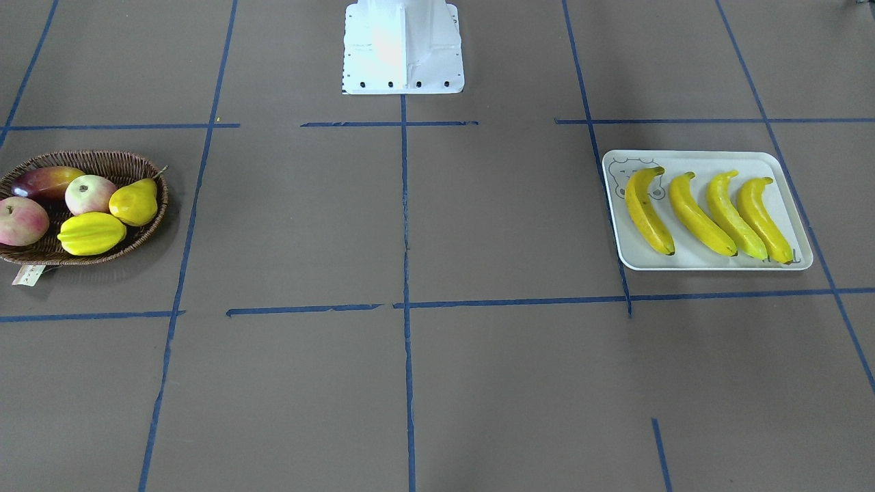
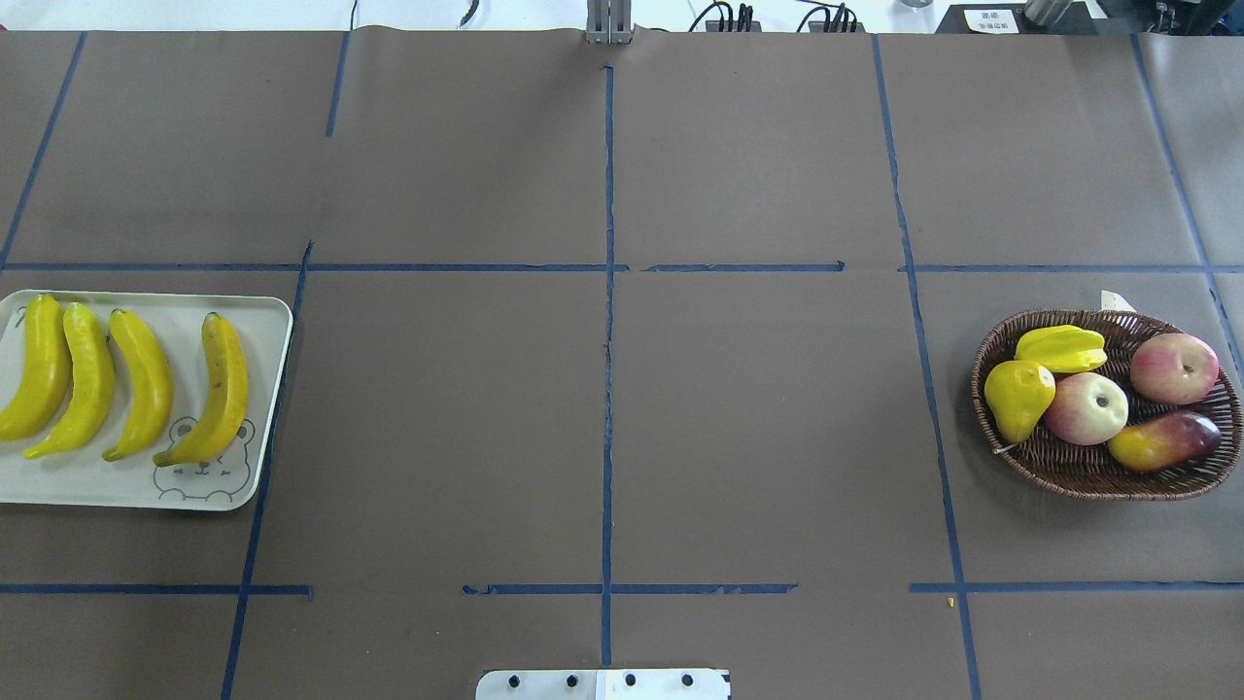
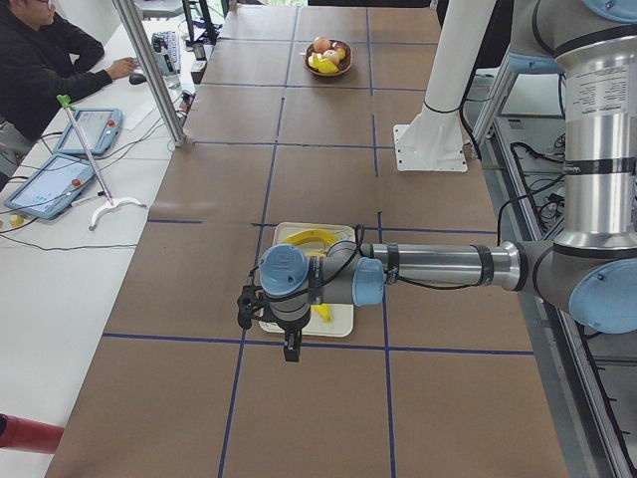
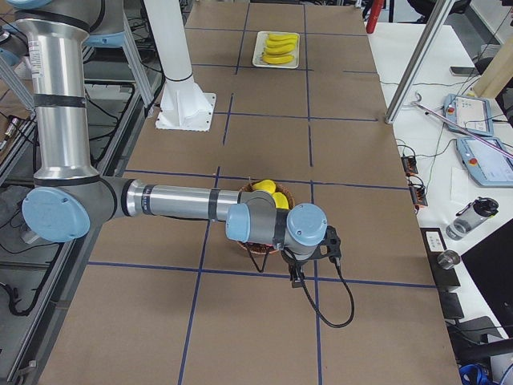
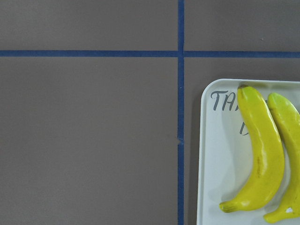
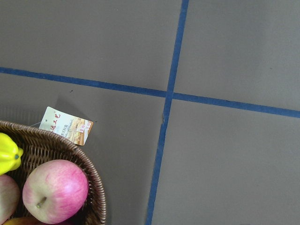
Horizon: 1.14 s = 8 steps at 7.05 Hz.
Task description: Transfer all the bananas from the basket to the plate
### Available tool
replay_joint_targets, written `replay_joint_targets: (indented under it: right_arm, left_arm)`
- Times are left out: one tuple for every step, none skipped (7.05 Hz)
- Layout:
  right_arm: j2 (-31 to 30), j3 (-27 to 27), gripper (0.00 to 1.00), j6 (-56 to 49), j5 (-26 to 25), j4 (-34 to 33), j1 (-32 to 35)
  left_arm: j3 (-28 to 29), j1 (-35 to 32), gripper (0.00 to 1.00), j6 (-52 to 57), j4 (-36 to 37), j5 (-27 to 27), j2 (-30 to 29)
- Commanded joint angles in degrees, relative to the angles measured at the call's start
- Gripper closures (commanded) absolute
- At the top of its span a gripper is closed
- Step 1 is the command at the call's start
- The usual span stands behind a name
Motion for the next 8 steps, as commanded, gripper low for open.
replay_joint_targets:
  right_arm:
    - [-1.1, -1.0, 0.00, 0.3, 0.1, -0.1, 1.5]
    - [-1.5, -1.0, 0.00, 0.4, 0.2, -0.1, 1.7]
    - [-1.4, -0.8, 0.00, 2.2, 0.2, -0.4, 1.9]
    - [-1.5, -0.2, 0.00, 7.6, 0.2, -0.2, 2.1]
    - [-1.7, -0.2, 0.00, 9.6, 0.2, 0.0, 2.0]
    - [-1.7, -0.1, 0.00, 9.2, 0.1, 0.1, 2.0]
    - [-1.6, 0.1, 0.00, 8.8, 0.1, 0.2, 2.0]
    - [-1.6, 0.1, 0.00, 8.8, 0.1, 0.2, 2.0]
  left_arm:
    - [-0.2, -0.1, 0.00, 0.0, 2.4, -0.1, -0.3]
    - [-0.2, -0.1, 0.00, -0.1, 2.4, 0.0, -0.4]
    - [-0.1, -0.1, 0.00, -0.3, 2.4, -0.1, -0.4]
    - [-0.1, -0.1, 0.00, -0.3, 2.4, 0.0, -0.4]
    - [-0.1, -0.1, 0.00, -0.3, 2.4, -0.1, -0.4]
    - [-0.1, -0.1, 0.00, -0.3, 2.4, -0.1, -0.4]
    - [-0.1, -0.1, 0.00, -0.3, 2.4, -0.1, -0.4]
    - [-0.1, -0.1, 0.00, -0.3, 2.4, -0.2, -0.5]
